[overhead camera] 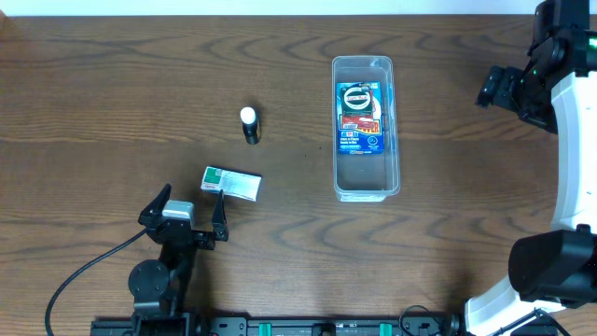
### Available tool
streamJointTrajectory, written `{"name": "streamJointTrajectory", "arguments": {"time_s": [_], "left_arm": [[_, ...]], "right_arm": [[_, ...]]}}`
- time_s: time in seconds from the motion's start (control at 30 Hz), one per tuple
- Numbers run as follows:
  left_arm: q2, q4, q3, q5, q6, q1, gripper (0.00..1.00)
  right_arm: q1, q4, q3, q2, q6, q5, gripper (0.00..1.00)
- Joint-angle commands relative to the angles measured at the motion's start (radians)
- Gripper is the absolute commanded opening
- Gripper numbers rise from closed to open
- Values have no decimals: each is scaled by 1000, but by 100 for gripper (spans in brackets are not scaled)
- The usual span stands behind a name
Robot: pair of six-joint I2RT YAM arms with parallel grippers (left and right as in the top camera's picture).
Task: Pack container
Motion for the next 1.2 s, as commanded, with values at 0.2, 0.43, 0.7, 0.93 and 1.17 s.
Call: {"name": "streamJointTrajectory", "arguments": {"time_s": [0.2, 0.43, 0.7, 0.93, 1.17], "left_arm": [[0, -32, -19, 2, 7, 7, 98], [0, -32, -19, 2, 7, 7, 98], [0, -29, -19, 3, 6, 7, 98], [13, -29, -10, 215, -152, 7, 98], [14, -52, 121, 455, -151, 7, 98]], "right_arm": [[-7, 1, 0, 1, 14, -8, 99], [-7, 1, 0, 1, 14, -8, 99], [-7, 1, 0, 1, 14, -8, 99], [-7, 1, 0, 1, 14, -8, 99], [-7, 1, 0, 1, 14, -8, 99]]}}
